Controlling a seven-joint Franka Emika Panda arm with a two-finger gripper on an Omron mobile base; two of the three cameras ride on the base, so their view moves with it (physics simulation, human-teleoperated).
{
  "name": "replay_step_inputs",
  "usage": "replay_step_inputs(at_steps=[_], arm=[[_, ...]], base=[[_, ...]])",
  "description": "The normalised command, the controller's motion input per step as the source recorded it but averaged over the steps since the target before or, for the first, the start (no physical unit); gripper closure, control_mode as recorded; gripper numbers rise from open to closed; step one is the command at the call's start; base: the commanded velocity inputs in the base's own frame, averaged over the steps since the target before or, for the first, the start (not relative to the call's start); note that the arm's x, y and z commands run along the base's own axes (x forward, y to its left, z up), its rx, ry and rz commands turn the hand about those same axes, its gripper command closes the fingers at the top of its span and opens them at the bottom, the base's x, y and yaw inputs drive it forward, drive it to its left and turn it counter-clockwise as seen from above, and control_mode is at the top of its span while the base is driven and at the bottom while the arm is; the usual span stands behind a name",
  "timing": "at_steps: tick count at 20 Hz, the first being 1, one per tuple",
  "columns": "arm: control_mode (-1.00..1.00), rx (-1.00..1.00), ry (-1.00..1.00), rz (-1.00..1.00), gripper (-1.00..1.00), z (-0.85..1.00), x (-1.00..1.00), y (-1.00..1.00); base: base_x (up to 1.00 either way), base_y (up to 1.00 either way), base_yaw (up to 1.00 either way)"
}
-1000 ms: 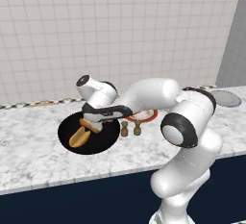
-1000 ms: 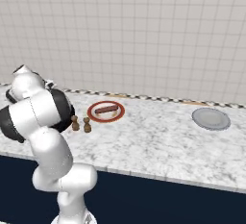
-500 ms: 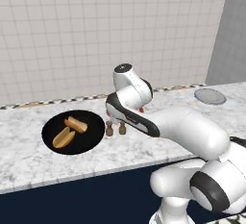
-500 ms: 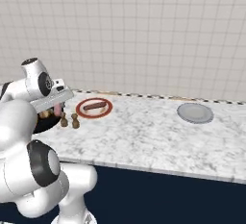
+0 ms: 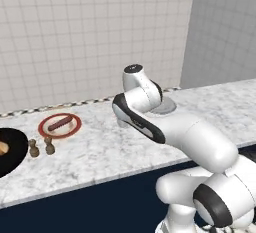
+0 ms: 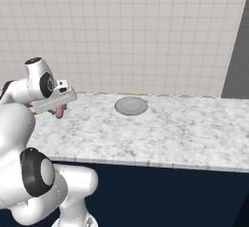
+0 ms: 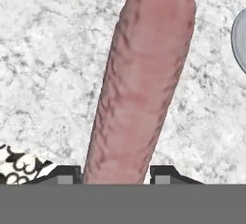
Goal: Place one bun and one sausage from the bowl on each plate.
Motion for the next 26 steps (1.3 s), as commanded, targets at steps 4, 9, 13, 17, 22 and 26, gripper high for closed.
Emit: replay_step_inputs(at_steps=[4, 9, 13, 17, 22, 26], arm=[[1.0, 0.0, 0.0, 0.0, 1.0, 0.0, 0.0, 0.0], [1.0, 0.0, 0.0, 0.0, 1.0, 0.0, 0.0, 0.0], [-1.0, 0.0, 0.3, 0.03, 1.0, -0.57, 1.0, 0.05], [-1.0, 0.0, 0.2, 0.0, 1.0, -0.45, 1.0, 0.04], [-1.0, -0.03, 0.06, 0.02, 1.0, -0.28, 0.51, 0.0], [-1.0, -0.06, -0.05, 0.0, 1.0, -0.71, 0.59, 0.0]], base=[[0.51, -1.0, -0.06], [0.83, -0.84, 0.11], [0.0, 0.0, 0.0], [0.0, 0.0, 0.0], [0.0, 0.0, 0.0], [0.0, 0.0, 0.0]])
